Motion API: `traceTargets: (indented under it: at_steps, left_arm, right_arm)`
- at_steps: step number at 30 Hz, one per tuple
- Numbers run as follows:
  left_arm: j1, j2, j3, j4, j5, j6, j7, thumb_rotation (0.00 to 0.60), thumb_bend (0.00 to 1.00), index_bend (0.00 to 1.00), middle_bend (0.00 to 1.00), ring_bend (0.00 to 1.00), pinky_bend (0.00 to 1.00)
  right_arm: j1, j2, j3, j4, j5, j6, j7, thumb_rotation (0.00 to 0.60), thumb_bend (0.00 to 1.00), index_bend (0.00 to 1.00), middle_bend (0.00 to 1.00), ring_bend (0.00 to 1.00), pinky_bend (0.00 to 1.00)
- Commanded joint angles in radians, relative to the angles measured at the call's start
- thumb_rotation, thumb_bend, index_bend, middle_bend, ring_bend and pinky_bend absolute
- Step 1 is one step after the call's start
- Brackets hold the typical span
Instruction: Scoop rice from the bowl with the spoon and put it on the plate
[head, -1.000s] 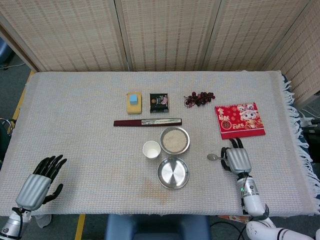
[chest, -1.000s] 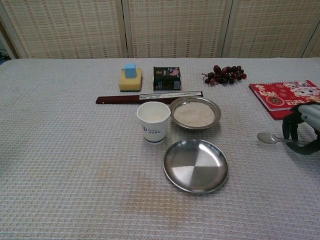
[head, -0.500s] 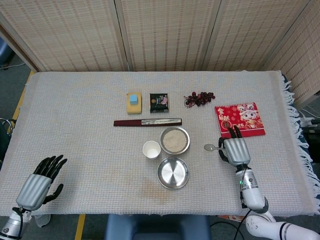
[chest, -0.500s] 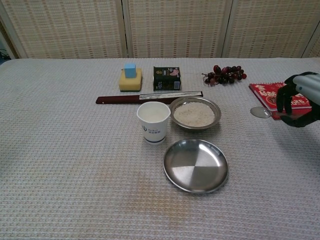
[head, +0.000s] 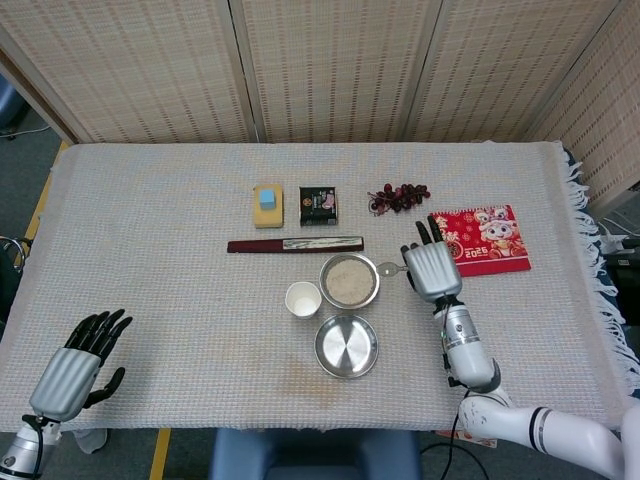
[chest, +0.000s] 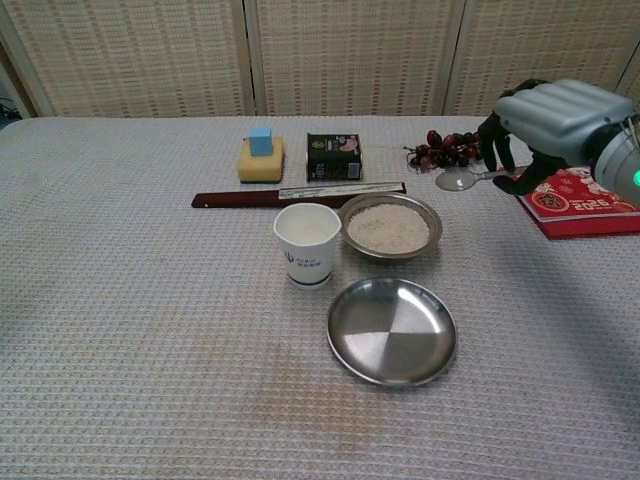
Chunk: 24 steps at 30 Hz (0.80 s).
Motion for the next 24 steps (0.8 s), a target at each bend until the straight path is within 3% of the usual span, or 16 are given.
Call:
traceTargets:
  at_steps: [1,10,24]
  left_arm:
    - [0.000,0.003,0.001,0.000,0.003,0.002,-0.006,0.600,0.42,0.00,0.00,0.00,0.09]
    - [0.000,0.013,0.002,0.005,0.007,0.007,-0.032,0.600,0.42,0.00,0.00,0.00,0.09]
    - [-0.002,0.014,0.003,0.005,0.011,0.006,-0.038,0.600,0.41,0.00,0.00,0.00,0.09]
  right_arm:
    - [0.092,-0.054,0.011,0.037,0.058,-0.024,-0.120,0.600,0.33,0.96,0.56,0.08,0.00]
    - [0.201,-0.143,-0.049,0.136,0.101,-0.031,-0.319,0.600,0.33,0.96,0.56,0.09,0.00]
    - [0.246,-0.219,-0.082,0.182,0.165,-0.035,-0.368,0.600,0.33,0.96,0.56,0.10,0.00]
